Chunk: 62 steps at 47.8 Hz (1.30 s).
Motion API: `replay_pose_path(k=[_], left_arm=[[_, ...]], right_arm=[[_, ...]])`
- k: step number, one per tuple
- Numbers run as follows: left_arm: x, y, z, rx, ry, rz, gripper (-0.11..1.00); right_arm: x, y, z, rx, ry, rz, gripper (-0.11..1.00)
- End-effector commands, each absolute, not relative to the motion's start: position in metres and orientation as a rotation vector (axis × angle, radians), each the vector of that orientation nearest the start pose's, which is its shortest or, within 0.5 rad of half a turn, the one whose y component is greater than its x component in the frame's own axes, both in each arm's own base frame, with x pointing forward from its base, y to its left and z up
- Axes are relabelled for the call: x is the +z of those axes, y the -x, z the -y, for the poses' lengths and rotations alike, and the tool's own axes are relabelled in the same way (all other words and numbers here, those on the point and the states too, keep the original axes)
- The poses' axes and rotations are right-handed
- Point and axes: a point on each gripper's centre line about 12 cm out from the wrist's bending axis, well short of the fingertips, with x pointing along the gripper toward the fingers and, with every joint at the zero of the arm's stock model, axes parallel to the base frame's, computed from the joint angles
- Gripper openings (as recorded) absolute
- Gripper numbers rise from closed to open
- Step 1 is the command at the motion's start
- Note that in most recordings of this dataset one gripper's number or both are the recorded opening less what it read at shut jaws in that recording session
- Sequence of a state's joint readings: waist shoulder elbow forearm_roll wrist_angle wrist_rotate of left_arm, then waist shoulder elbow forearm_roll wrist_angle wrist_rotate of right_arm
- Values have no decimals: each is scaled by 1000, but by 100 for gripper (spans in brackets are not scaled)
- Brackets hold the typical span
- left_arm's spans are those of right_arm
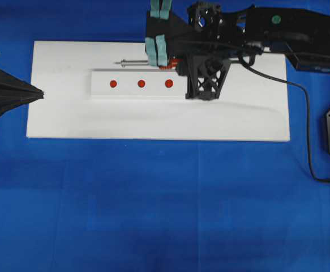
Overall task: Touch the tip of the soldering iron to the mark.
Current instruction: 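Lift the soldering iron and carry it over the white board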
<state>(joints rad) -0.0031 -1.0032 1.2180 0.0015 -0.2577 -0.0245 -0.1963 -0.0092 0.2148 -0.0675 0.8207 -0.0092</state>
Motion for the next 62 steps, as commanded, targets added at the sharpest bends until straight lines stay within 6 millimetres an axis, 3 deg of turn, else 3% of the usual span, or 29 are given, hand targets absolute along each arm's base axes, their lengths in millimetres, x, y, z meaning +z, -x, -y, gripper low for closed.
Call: replay_pose_path(k=[1,12,31,62], left_arm=[[283,-191,1,-7,25,54,2],[284,-192,1,-7,22,55,2],[284,-192,1,-7,22,55,2],[285,-191,1,-6,23,61,2]], right_arm=[[278,-404,86,-187,-25,-983,6],[273,-405,85,-174,-34,-1009,6],[259,-393,83,-169,-63,-1226,6],[260,-399,85,-177,-63,-1183,6]])
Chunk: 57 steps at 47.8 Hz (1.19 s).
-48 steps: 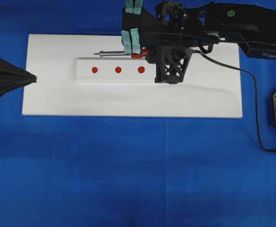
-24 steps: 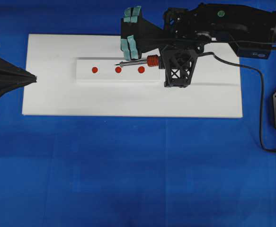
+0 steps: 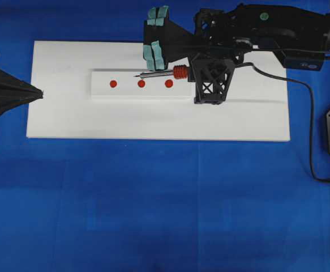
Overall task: Touch the tip of the soldering iron to the mark.
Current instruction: 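Lift the soldering iron and carry it over the white board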
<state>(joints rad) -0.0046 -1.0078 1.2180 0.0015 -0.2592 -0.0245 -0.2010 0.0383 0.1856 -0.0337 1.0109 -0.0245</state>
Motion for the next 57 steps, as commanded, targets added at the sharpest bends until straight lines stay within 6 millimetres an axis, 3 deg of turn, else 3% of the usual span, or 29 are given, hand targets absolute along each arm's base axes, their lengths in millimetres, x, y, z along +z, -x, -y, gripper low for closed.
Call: replay_pose_path(k=[1,30,57], left_arm=[[285,-191,1,-7,23,61,2],[284,-191,1,-7,22,57,2],[282,-190,1,-7,19,49,2]], right_arm=[[258,-400,85,-177,-63,-1183,6],[216,-438,93,-165,-50,-1187,6],[189,-448,99,-170,-53,-1202,6]])
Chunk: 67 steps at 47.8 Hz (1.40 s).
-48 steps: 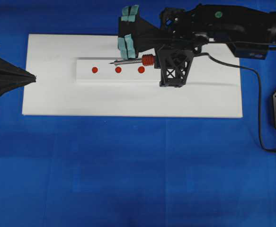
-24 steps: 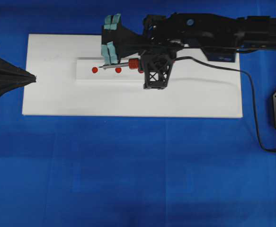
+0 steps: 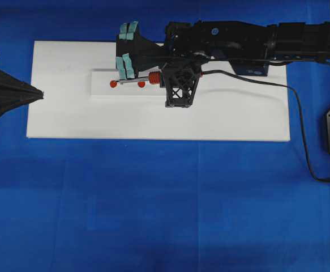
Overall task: Touch the tip of the soldering iron to the mark.
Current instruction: 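Lift the soldering iron and carry it over the white board, then position the iron tip above the middle red dot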
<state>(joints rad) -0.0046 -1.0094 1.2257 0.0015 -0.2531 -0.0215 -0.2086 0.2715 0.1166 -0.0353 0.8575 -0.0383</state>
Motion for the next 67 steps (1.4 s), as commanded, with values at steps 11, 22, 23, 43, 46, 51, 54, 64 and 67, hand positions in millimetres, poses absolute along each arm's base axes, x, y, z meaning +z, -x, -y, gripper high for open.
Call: replay_pose_path(k=[11,22,23,43,46,51,54,64,67], left_arm=[[282,-190,1,-7,19,49,2],[282,-190,1,-7,17,49,2],[282,-190,1,-7,17,49,2],[282,-190,1,-7,20,49,2],[282,-190,1,-7,20,49,2],[282,-190,1,-7,20,49,2],[282,-190,1,-7,20,49,2],[282,-190,1,-5,20,49,2],[282,-190,1,-7,20,49,2]], right_arm=[[187,-447,99,-169,-55,-1213,6],[187,-447,99,-169,-55,-1219,6],[187,-447,99,-169,-55,-1219,6],[187,-447,99,-169,-55,-1221,6],[187,-447,99,-168,-54,-1221,6],[187,-447,99,-169,-55,-1219,6],[189,-447,99,-169,-55,-1216,6],[207,-448,99,-177,-51,-1181,6],[215,-447,100,-183,-43,-1173,6]])
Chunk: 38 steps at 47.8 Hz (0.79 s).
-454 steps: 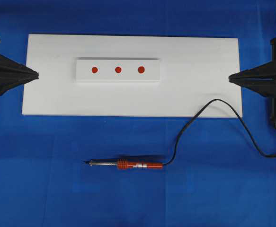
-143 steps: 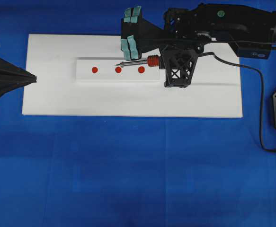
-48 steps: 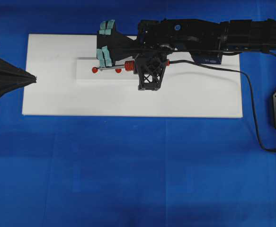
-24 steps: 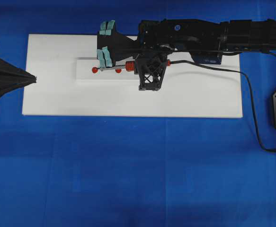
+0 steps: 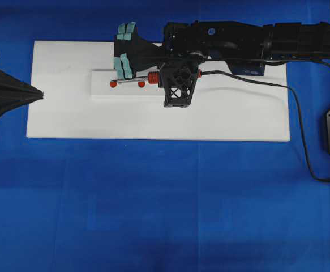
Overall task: Touch the tip of the soldering iron to the mark.
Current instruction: 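Position the iron tip above the middle red dot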
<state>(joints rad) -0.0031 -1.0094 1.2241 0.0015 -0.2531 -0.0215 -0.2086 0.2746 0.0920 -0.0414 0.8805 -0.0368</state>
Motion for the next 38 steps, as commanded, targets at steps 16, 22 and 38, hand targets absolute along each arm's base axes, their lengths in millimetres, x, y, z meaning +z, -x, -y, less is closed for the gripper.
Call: replay_pose_path(k=[16,22,38], left_arm=[[282,-190,1,-7,20,49,2],[282,-190,1,-7,19,49,2],[284,-189,1,-7,20,60,2]], right_arm=[[258,-431,102,-212,-2,-1193,6],[279,-425,104,-226,22,-1182,6],[326,-409,103,-252,41,-1143,6]])
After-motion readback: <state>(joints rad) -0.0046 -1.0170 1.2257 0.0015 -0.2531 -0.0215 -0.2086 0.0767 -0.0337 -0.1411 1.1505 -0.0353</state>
